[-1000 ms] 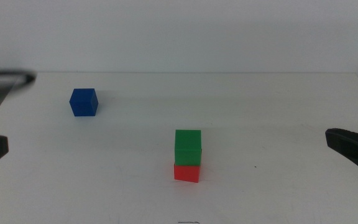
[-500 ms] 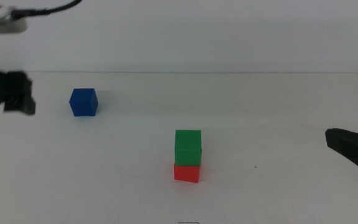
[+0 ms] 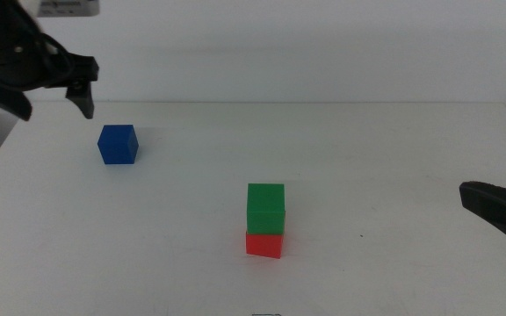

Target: Stack red cubes first, then green, then blue cubes in a specific spot.

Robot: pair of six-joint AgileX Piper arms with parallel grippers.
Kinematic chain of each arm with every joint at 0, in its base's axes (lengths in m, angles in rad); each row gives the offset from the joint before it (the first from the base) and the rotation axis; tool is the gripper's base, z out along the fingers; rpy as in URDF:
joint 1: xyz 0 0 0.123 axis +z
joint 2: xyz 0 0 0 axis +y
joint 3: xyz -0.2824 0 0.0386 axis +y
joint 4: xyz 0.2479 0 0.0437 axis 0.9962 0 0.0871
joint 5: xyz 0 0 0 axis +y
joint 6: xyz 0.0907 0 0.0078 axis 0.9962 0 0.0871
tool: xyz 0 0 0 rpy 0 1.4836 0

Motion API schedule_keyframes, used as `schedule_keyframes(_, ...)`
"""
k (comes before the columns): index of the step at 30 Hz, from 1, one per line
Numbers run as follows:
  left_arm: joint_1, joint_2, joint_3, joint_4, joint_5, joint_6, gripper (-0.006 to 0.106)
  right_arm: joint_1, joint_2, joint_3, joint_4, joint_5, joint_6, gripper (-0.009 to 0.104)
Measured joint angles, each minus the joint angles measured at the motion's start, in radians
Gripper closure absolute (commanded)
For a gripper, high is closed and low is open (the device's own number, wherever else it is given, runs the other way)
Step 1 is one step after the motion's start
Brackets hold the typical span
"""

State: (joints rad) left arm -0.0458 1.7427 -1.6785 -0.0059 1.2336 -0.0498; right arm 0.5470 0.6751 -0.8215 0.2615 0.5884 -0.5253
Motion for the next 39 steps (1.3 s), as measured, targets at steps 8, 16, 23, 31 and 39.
schedule_keyframes(8,0.0,0.199,-0.15,-0.006,0.003,0.017,0.007,0.0,0.0,0.0,0.0,0.0,0.0,0.02)
schedule_keyframes(16,0.0,0.357,-0.281,-0.018,0.003,0.031,0.007,0.0,0.0,0.0,0.0,0.0,0.0,0.02)
schedule_keyframes(23,0.0,0.47,-0.391,-0.026,-0.001,0.05,0.007,0.0,0.0,0.0,0.0,0.0,0.0,0.02)
schedule_keyframes(31,0.0,0.594,-0.479,-0.03,-0.013,0.059,0.007,0.0,0.0,0.0,0.0,0.0,0.0,0.02)
schedule_keyframes(39,0.0,0.66,-0.496,-0.03,-0.081,0.067,0.01,0.0,0.0,0.0,0.0,0.0,0.0,0.02)
